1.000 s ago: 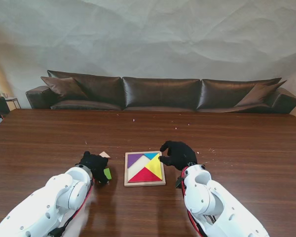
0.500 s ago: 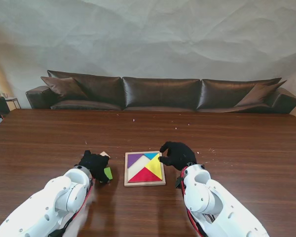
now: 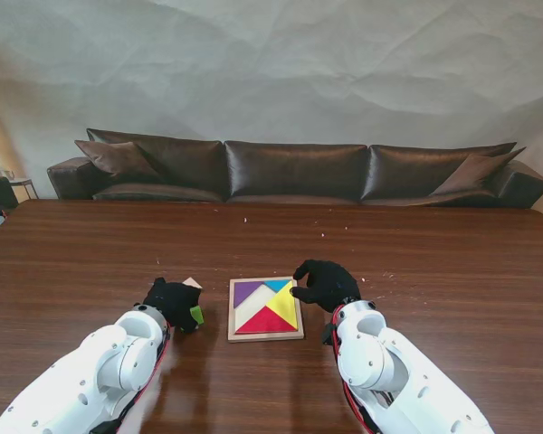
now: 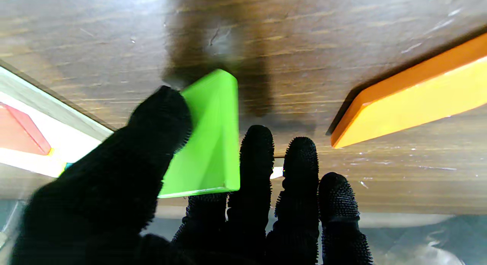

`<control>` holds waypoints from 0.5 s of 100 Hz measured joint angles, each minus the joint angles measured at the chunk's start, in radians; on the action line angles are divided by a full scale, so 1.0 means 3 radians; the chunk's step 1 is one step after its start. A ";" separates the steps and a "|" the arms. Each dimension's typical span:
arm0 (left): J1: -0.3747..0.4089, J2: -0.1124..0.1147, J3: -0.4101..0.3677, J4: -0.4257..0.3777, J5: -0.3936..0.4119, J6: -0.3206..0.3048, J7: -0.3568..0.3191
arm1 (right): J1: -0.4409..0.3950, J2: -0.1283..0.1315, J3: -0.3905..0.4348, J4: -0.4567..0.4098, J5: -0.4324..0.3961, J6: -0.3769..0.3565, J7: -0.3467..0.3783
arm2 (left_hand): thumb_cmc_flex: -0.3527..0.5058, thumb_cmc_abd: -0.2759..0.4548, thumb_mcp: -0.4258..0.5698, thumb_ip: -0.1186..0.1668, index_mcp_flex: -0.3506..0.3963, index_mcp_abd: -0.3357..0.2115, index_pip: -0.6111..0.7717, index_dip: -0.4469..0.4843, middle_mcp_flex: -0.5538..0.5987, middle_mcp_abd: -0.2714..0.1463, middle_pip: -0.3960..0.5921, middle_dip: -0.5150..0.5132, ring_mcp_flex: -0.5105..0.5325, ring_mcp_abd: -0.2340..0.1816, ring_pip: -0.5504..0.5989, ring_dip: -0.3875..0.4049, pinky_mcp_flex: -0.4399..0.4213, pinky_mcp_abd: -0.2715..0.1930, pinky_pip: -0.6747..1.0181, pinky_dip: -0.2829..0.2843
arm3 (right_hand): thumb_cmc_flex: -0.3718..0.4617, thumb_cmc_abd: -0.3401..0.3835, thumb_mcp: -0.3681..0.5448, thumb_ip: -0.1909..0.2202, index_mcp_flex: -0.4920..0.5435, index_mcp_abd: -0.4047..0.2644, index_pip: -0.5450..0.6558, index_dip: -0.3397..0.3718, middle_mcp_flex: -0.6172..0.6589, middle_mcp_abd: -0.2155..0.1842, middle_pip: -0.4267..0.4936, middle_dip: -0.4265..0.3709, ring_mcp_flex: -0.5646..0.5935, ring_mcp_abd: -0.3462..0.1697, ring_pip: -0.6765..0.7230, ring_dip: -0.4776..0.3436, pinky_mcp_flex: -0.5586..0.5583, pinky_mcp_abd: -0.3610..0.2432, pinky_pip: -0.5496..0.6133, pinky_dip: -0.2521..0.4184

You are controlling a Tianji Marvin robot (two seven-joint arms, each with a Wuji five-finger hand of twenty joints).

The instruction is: Assemble the tangram pieces into a square

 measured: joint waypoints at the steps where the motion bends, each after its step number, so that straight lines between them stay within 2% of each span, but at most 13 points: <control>1: 0.0002 0.0000 -0.0002 0.0000 -0.0011 0.0000 0.0002 | 0.0000 0.0000 0.0000 0.0001 0.0001 0.0000 0.0000 | 0.0033 0.0000 -0.0001 0.0002 0.0000 -0.0002 -0.0001 -0.0011 0.0000 -0.0001 0.0003 0.0021 0.0003 0.0000 0.0011 0.0006 0.0003 0.0002 0.0033 0.0000 | 0.0000 0.0000 0.0000 0.0000 0.0000 0.0000 0.0000 0.0000 0.0000 0.0000 0.0000 0.0000 0.0000 0.0000 0.0000 0.0000 0.0000 0.0000 0.0000 0.0000; 3: 0.0006 -0.0001 -0.0006 0.0000 -0.0035 0.0000 0.0005 | 0.0001 0.0000 -0.0001 0.0001 0.0002 0.0000 0.0000 | 0.0036 0.0069 -0.0003 0.0064 -0.0003 -0.0006 -0.0007 -0.0031 0.0003 -0.0004 0.0009 0.0106 0.0010 0.0000 0.0052 0.0023 0.0031 0.0004 0.0043 0.0000 | 0.0000 0.0000 0.0000 0.0000 0.0000 0.0000 0.0000 0.0000 0.0000 0.0000 0.0000 0.0000 0.0000 0.0000 0.0000 0.0000 0.0000 0.0000 0.0000 0.0000; 11: 0.0016 -0.0006 -0.0016 0.0003 -0.0105 -0.0004 0.0030 | 0.0002 -0.0001 -0.0001 0.0003 0.0003 0.0000 0.0001 | 0.0163 0.0116 -0.0041 0.0064 -0.0054 -0.0006 -0.0016 -0.0085 0.0172 -0.0024 0.0017 0.0399 0.0168 0.0000 0.0252 0.0106 0.0137 0.0021 0.0134 -0.0005 | 0.0000 0.0000 0.0000 0.0000 0.0000 0.0002 0.0000 0.0000 0.0000 0.0000 0.0000 0.0000 0.0000 0.0000 0.0000 0.0000 0.0000 0.0000 0.0000 0.0000; 18: 0.0017 -0.0013 -0.0021 0.0012 -0.0151 -0.0015 0.0057 | 0.0002 -0.0001 -0.0001 0.0005 0.0003 0.0002 0.0002 | 0.0194 0.0117 -0.0058 0.0064 -0.0054 -0.0003 -0.0023 -0.0127 0.0259 -0.0038 0.0021 0.0517 0.0258 0.0000 0.0375 0.0145 0.0239 0.0052 0.0211 -0.0007 | 0.0000 0.0000 0.0000 0.0000 -0.0001 0.0004 0.0000 0.0000 0.0000 0.0000 0.0000 0.0000 0.0000 0.0000 0.0000 0.0000 0.0000 0.0000 0.0000 0.0000; 27: 0.0016 -0.0020 -0.0027 0.0014 -0.0188 -0.0023 0.0070 | 0.0005 -0.0003 -0.0001 0.0012 0.0016 0.0003 0.0002 | 0.0194 0.0117 -0.0060 0.0064 -0.0054 -0.0003 -0.0028 -0.0145 0.0434 -0.0077 0.0073 0.0623 0.0420 -0.0001 0.0504 0.0192 0.0346 0.0075 0.0300 -0.0028 | 0.0000 0.0000 0.0000 0.0000 -0.0001 0.0006 0.0000 0.0000 0.0000 0.0000 0.0000 -0.0001 0.0000 0.0000 0.0000 0.0000 0.0000 0.0000 0.0000 0.0000; 32: 0.0015 -0.0024 -0.0034 0.0014 -0.0210 -0.0032 0.0070 | 0.0007 -0.0004 -0.0001 0.0017 0.0021 0.0003 0.0002 | 0.0195 0.0117 -0.0060 0.0064 -0.0051 -0.0003 -0.0029 -0.0161 0.0473 -0.0092 0.0122 0.0665 0.0440 -0.0002 0.0552 0.0218 0.0397 0.0097 0.0337 -0.0041 | 0.0000 0.0010 0.0000 0.0000 -0.0001 0.0006 0.0000 0.0000 0.0000 0.0000 0.0000 -0.0001 0.0000 0.0000 0.0001 0.0000 0.0000 0.0000 0.0000 0.0000; 34: 0.0014 -0.0026 -0.0038 0.0014 -0.0222 -0.0036 0.0071 | 0.0008 -0.0004 -0.0001 0.0020 0.0021 0.0003 0.0002 | 0.0195 0.0117 -0.0060 0.0064 -0.0050 -0.0002 -0.0029 -0.0162 0.0473 -0.0100 0.0105 0.0670 0.0497 -0.0003 0.0562 0.0220 0.0420 0.0101 0.0344 -0.0041 | 0.0000 0.0085 -0.0002 0.0000 -0.0014 0.0007 0.0000 0.0000 0.0000 0.0000 0.0000 -0.0001 -0.0001 0.0001 0.0001 0.0000 0.0000 0.0000 0.0000 0.0000; 50: 0.0008 -0.0040 -0.0079 -0.0006 -0.0361 -0.0046 0.0067 | 0.0014 -0.0005 0.0000 0.0031 0.0024 0.0003 0.0011 | 0.0196 0.0113 -0.0060 0.0064 -0.0016 0.0004 -0.0055 -0.0192 0.0552 -0.0106 0.0137 0.0704 0.0595 -0.0020 0.0631 0.0227 0.0548 0.0170 0.0387 -0.0049 | 0.0001 0.0081 -0.0002 0.0000 -0.0039 0.0047 -0.0003 0.0000 0.0000 0.0000 0.0000 -0.0001 -0.0001 0.0001 0.0001 0.0000 -0.0001 0.0000 0.0000 0.0000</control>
